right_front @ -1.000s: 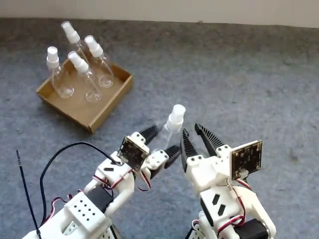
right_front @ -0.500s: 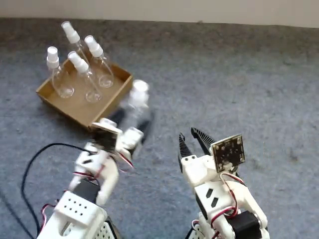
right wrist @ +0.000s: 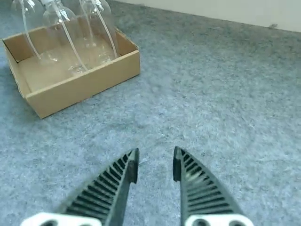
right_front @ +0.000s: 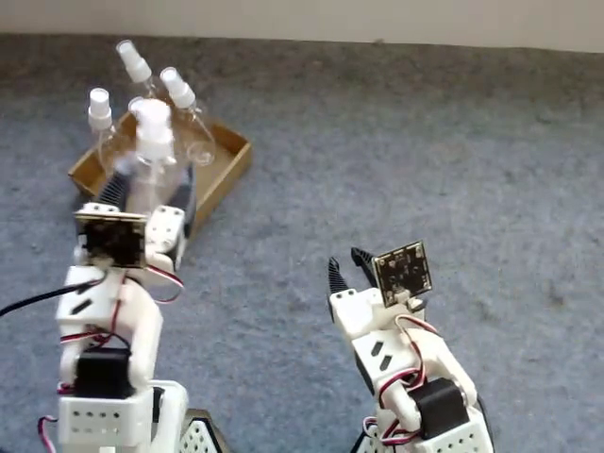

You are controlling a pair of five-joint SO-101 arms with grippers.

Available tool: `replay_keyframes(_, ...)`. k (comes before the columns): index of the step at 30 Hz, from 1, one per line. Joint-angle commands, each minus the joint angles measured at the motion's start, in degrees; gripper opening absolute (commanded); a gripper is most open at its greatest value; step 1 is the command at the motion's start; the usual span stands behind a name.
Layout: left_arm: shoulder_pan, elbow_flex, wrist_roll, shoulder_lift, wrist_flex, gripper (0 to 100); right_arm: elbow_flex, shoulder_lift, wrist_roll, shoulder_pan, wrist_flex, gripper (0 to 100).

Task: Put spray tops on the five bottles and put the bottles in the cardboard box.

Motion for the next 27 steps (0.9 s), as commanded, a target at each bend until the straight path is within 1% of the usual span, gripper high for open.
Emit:
replay_keyframes(1,-3.21,-12.44,-0.62,8.48,0.18,4,0.22,-0.48,0.7,1.36,-1.54,10.6)
replay_keyframes(5,-4.88,-16.92,-0.53,18.86,0.09,4,1.01,-0.48,0.7,3.21,-1.54,10.6)
replay_keyframes(10,-5.76,-16.4,-0.53,24.04,-0.18,4,1.01,-0.48,0.53,3.03,-1.54,10.6)
replay_keyframes(13,-5.58,-12.88,-0.53,25.71,-0.79,4,1.98,-0.48,0.62,2.95,-1.54,10.6)
replay_keyframes(15,-5.49,-9.54,-0.53,26.68,-5.27,4,2.95,-0.48,0.7,2.95,-2.77,10.6)
replay_keyframes(21,-5.58,0.4,-0.62,30.46,-23.74,4,7.08,-0.48,0.7,3.12,-7.96,10.6)
replay_keyframes(23,-5.76,0.92,-0.62,32.84,-27.43,4,7.43,-0.48,0.7,3.12,-7.96,10.6)
replay_keyframes(27,-5.76,0.75,-0.62,39.08,-32.0,4,7.43,-0.48,0.7,3.03,-7.96,10.6)
